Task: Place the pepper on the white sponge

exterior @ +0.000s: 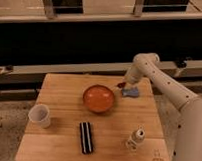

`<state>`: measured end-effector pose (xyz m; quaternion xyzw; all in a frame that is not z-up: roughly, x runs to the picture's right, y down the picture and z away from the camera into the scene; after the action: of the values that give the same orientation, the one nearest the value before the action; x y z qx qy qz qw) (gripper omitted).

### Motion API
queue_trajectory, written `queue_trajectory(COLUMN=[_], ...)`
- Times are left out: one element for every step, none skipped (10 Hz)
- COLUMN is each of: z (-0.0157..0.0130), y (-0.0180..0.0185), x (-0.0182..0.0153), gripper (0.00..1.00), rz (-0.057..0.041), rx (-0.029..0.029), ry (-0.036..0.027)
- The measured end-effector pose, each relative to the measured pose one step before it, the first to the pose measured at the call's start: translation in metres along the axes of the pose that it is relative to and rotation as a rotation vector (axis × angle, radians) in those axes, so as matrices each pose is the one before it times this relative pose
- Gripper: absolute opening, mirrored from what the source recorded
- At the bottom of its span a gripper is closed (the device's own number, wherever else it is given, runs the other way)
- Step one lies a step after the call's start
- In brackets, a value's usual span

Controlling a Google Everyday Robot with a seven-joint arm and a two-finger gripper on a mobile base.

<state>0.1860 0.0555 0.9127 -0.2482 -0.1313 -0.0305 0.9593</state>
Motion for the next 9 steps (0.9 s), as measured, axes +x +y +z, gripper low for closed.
queue_trajectory(z=[0.00143,0.00114,0.00035,-0.00037,0.00045,-0.001,-0.00037,-0.00128,-0.00051], y=[0.00524,0.00163,0.00237,0.00119,-0.00159,-0.00421,-0.00372,-0.00304,-0.00177], x=[0.00129,-0.00062,0.00153,0.00229,-0.00196,-0.00221,-0.00147,-0.00026,0.00139], gripper=[0.0,0.0,0.0,0.0,0.0,0.0,0.0,0.0,0.0], rz=[0.00405,0.00062,0.00257,0.00204,-0.00638,-0.00622,-0.00385,-0.00238,-0.00015], rx=[-0.00052,-0.00067,-0.00029,0.00089,0.00015,0.00196,0.00047,0.00102,0.00028], ry=[-0.00293,-0.00124,0.00014,0.00199,0.00265,0.00323,0.0039,0.00429,0.00487])
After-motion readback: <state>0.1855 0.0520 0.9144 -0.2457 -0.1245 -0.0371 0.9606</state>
